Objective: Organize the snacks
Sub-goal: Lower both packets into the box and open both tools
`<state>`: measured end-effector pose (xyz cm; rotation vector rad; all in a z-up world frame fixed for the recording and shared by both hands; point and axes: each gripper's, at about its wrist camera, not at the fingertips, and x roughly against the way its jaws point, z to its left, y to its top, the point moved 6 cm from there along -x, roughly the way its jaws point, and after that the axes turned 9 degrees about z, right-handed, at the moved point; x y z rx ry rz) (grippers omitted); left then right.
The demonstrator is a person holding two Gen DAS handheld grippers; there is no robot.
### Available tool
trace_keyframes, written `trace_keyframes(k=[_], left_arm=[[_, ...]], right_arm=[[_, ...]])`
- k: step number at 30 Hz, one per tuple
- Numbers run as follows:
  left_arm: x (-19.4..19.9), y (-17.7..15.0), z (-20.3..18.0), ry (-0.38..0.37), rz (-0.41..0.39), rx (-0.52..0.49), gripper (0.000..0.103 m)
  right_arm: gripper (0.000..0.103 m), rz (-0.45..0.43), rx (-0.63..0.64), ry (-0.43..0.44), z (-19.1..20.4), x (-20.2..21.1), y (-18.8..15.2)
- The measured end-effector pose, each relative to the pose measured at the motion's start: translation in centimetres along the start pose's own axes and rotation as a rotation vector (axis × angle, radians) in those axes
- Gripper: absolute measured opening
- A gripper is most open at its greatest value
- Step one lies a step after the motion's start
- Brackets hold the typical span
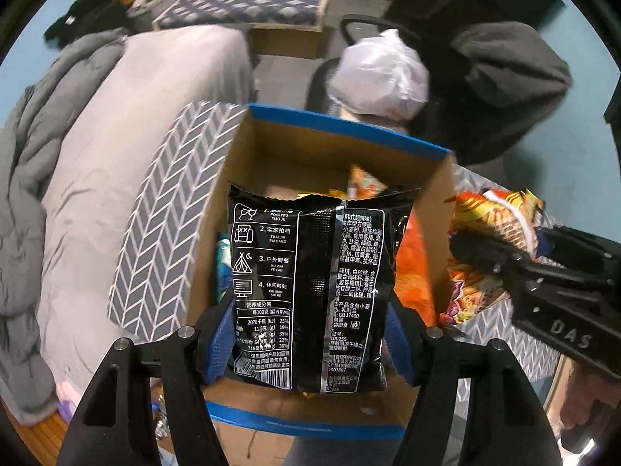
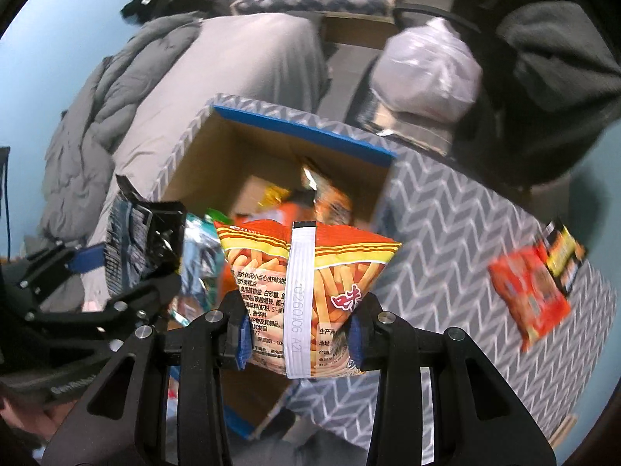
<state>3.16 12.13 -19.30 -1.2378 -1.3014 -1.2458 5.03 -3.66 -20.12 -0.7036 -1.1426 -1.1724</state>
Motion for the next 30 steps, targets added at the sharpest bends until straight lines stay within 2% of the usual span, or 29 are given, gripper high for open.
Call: trace_keyframes(k=[10, 21, 22, 24, 27, 30], left_arm=[[-2.8, 2.0, 2.7, 0.016, 0.034, 0.093, 0.068], [-3.9, 2.7, 3.7, 0.012, 0.072, 0.135, 0.07], [-3.8, 2.5, 3.6, 0.014, 0.076, 0.14, 0.07], [-3.8, 2.7, 3.7, 0.01, 0.078, 0.146, 0.072], [-3.3, 2.8, 3.8, 0.006, 0.066, 0.157, 0.079], [-2.8, 2.9, 3.8, 0.009, 0.058, 0.16, 0.079]], right_arm=[[0.036, 0.049, 0.093, 0.01, 2.6, -3.2, 5.3], [0.038, 0.088, 0.122, 0.005, 3.5, -5.0, 6.7], [0.039, 0.089, 0.122, 0.004, 3.5, -5.1, 6.8], [0.048, 0.091, 0.122, 0.004, 3.5, -5.1, 6.8], [0.057, 0.081, 0.129, 0.0, 3.5, -4.7, 7.0], [0.058, 0.073, 0.132, 0.0, 3.3, -4.3, 7.2]])
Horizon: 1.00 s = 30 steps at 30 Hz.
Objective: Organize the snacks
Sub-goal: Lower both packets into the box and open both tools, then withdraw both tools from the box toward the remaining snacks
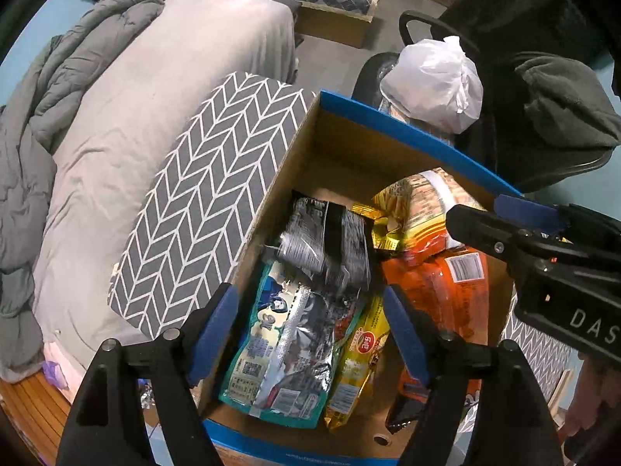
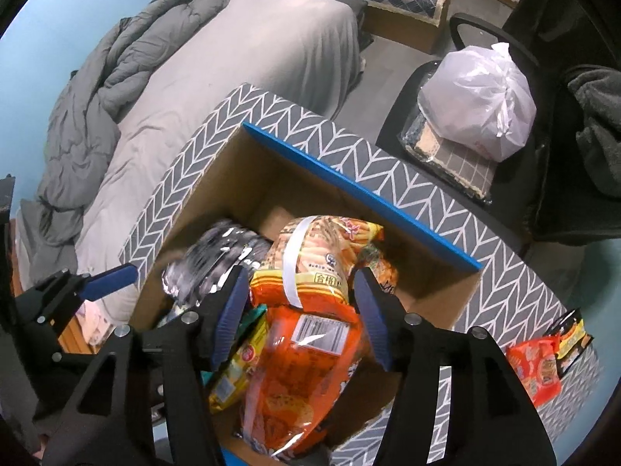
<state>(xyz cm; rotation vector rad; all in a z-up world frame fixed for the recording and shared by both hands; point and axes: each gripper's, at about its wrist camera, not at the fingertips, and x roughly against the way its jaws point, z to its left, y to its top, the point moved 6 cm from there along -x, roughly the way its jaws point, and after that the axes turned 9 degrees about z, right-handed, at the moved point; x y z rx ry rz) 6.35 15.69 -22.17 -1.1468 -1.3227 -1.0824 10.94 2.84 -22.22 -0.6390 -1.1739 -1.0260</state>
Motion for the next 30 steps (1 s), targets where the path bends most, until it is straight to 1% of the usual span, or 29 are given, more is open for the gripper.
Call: trace_keyframes(k=[2, 5, 9, 14, 18, 21, 30], left_arm=[[0.3, 0.0, 0.0, -0.006, -0.001, 0.006, 0.079], [0.9, -0.2, -0.1, -0.018, -0.002, 0.019, 0.079], [1.6, -0.6, -0.7, -0.033, 0.001, 0.032, 0.079], [2.6, -1.1, -2.7, -0.048, -0.002, 0.026, 0.079], [3.0, -1.3, -4.8, -0.034, 0.006, 0.004, 0.079], [3.1, -1.5, -7.1, -0.046, 0.014, -0.022, 0.079], [2.8, -1.7, -13.4, -0.027, 0.035, -0.1, 0.079]], right_arm=[[0.059, -0.007, 0.0, 0.001, -0.2, 0.3, 0.0], [0.065, -0.022, -0.002, -0.005, -0.7, 1.0, -0.1], [0.066, -0.033, 0.01, -0.022, -1.6, 1.8, -0.6], [0.066, -0.04, 0.009, -0.032, -3.8, 2.6, -1.8], [0.066, -0.04, -0.011, -0.043, -6.3, 3.2, -2.9], [0.066, -0.037, -0.037, -0.056, -9.0, 3.5, -4.0], [0.066, -0.036, -0.13, -0.086, -17.3, 4.6, -7.5]])
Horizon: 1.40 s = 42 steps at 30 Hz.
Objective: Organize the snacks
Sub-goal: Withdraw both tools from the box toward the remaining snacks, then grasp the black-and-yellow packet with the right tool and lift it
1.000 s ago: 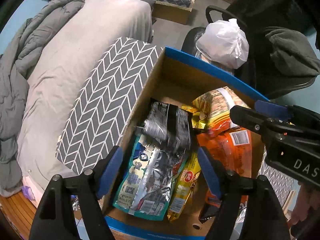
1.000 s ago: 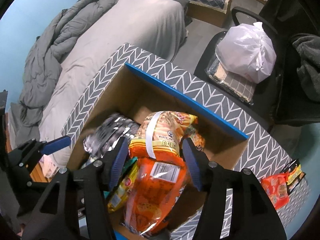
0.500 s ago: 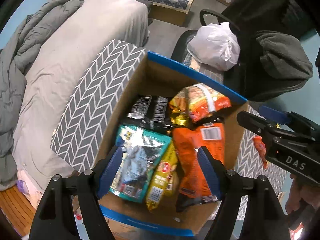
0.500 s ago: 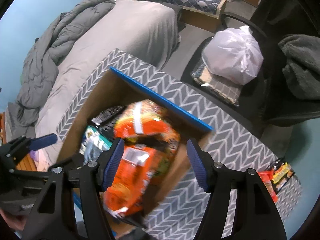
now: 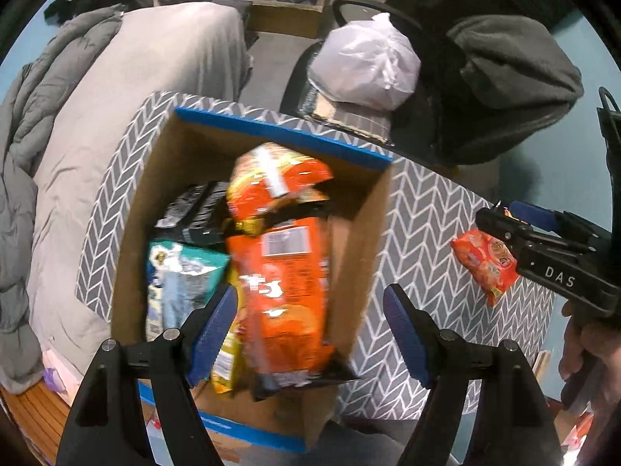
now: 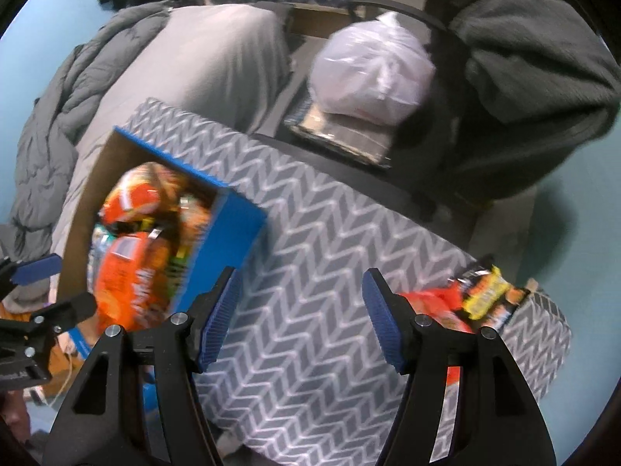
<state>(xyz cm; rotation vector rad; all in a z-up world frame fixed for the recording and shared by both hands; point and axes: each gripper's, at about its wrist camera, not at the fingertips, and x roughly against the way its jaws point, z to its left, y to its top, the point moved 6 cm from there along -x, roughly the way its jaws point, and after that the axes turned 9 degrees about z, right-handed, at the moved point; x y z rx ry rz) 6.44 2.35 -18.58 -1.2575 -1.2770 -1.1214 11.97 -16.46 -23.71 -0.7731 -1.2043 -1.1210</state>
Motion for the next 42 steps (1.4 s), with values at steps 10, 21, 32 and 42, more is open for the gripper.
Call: trace_keyframes(k=[10, 21, 32, 42], left_arm=[[-1.3, 1.6, -6.6, 0.027, 0.0, -0.052, 0.079], [-5.4, 3.6, -13.2, 0.077, 0.028, -0.089, 0.079], [-11.5, 3.8, -15.5, 0.08, 0.107, -0.034, 0.079], [-13.3, 2.4, -16.4, 0.092, 0.142, -0.038, 0.079]], right_arm=[[0.066, 0.0, -0.063, -0.028, -8.8, 0.4, -1.5], [0.066, 0.019, -0.039, -0.07, -16.0, -1.0, -1.8], [0.066, 0.045, 0.053, -0.047, -18.5, -5.7, 0.0], [0.066, 0.122, 0.044, 0.009, -19.0, -9.3, -1.4]])
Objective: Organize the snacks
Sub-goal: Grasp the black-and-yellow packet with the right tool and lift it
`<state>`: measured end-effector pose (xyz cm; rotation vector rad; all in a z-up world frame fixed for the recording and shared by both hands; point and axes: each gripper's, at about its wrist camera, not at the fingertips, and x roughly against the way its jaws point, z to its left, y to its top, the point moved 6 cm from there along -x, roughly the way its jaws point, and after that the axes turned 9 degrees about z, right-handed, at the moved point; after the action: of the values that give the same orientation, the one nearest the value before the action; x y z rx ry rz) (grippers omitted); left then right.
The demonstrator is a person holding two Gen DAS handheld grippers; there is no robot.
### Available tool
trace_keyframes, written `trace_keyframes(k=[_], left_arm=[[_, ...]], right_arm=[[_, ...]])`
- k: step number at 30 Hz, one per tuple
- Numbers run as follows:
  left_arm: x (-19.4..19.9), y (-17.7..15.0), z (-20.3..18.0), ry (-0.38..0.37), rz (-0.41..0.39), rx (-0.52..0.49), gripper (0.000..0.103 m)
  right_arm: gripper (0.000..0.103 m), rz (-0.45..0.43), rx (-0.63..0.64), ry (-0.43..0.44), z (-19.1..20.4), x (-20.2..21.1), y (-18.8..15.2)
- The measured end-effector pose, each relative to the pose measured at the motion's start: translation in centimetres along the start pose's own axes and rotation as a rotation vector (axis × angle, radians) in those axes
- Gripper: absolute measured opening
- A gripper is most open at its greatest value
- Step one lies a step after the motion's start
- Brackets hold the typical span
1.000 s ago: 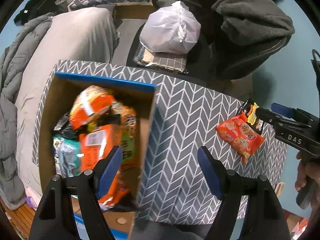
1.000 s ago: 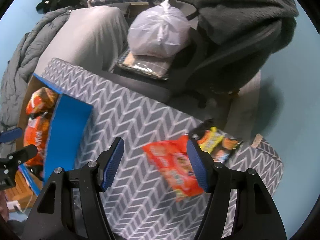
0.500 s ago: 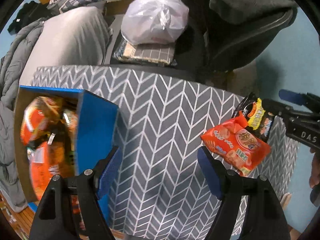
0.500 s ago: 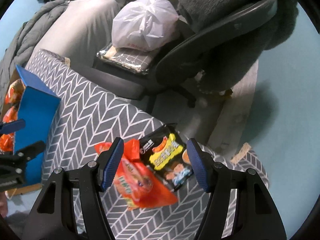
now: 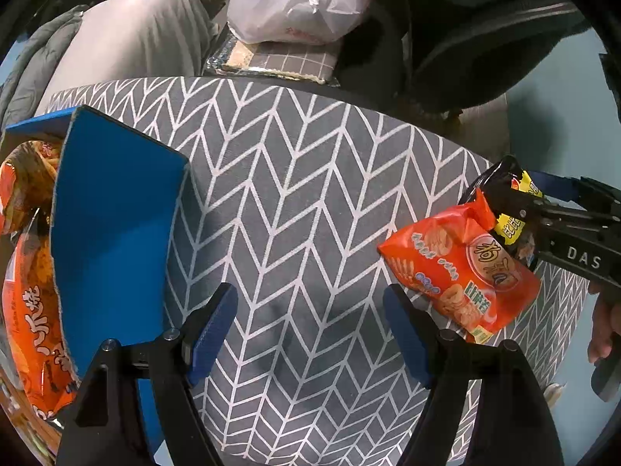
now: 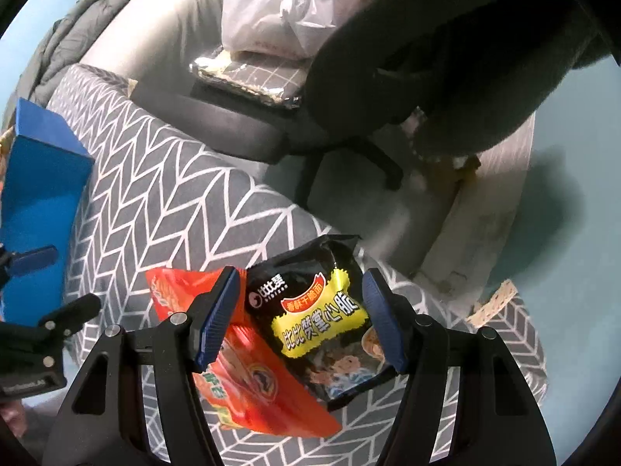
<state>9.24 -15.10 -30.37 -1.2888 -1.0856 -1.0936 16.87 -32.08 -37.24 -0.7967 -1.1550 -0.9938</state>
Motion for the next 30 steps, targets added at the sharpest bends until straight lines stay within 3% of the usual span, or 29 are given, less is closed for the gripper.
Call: trace_keyframes(k=[14, 25, 30], left_arm=[[-1.2, -2.1, -0.2, 0.024, 0.042, -0.057, 0.079], [-1.4, -4.3, 3.1, 0.023, 0.071, -0.073, 0.079], [-1.5, -4.8, 3.5, 0.004, 0.08, -0.074, 0.079]], right_arm=[[0.066, 0.035, -0.228, 0.093, 0.2, -1.3, -5.8], [0.07, 0.038, -0.395, 0.216, 5.5, -3.5, -11.6], [0.07, -0.003, -0.467, 0.18, 6.2, -3.1, -13.1]])
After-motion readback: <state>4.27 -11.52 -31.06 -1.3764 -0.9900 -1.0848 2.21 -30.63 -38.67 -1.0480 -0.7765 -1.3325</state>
